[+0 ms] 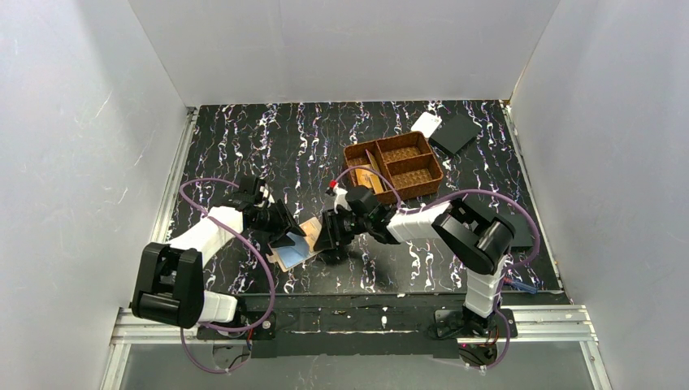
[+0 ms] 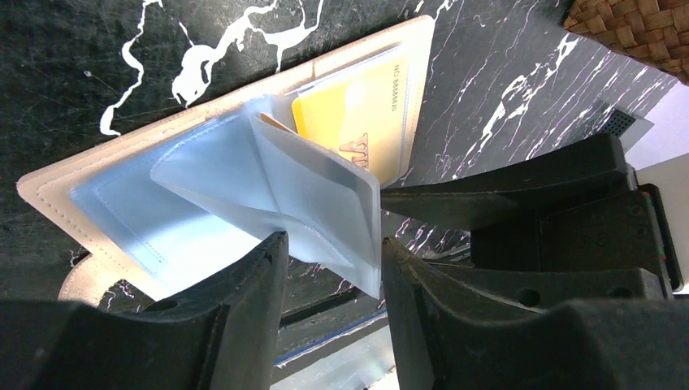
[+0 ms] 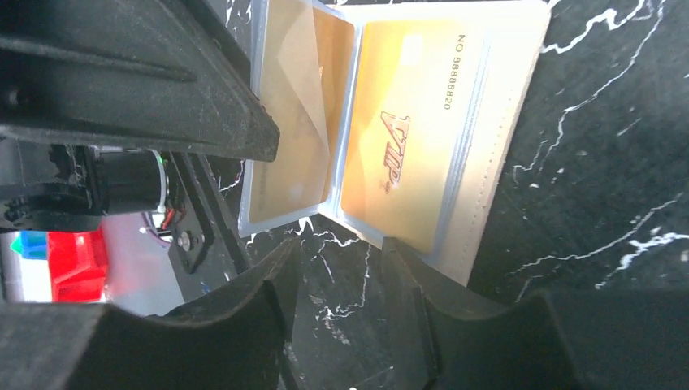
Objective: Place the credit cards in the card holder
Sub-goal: Turn over the card slot in the card holder.
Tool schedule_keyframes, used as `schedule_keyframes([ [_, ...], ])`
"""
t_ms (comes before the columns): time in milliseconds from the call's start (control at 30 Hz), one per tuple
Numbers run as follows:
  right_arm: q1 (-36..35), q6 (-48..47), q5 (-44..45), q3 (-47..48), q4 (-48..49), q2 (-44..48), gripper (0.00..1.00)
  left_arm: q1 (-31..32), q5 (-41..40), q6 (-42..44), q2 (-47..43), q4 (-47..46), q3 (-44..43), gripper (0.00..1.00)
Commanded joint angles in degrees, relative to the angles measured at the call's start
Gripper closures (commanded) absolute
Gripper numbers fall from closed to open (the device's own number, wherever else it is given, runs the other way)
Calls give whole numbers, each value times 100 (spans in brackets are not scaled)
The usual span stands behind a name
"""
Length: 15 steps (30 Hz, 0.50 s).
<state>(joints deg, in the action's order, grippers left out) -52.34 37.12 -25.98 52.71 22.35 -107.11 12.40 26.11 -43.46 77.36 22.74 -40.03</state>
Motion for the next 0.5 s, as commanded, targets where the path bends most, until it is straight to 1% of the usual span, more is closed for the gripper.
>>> schedule_keyframes([
  [0, 33, -458, -236, -232, 1318, 344, 49, 25, -46, 92, -6, 87, -66, 55],
  [100, 31, -451, -379, -368, 1891, 310, 47, 24, -40, 107, 24, 92, -66, 55],
  [167, 31, -364, -524, -314, 2110, 177, 46, 25, -86, 125, 22, 116, -86, 55],
  [267, 22, -181, -519, -314, 2314, 123, 47, 21, -107, 173, 45, 176, -137, 55],
  [467, 22, 1, -613, -353, 2487, 45, 53, 25, -144, 221, 78, 215, -172, 52],
])
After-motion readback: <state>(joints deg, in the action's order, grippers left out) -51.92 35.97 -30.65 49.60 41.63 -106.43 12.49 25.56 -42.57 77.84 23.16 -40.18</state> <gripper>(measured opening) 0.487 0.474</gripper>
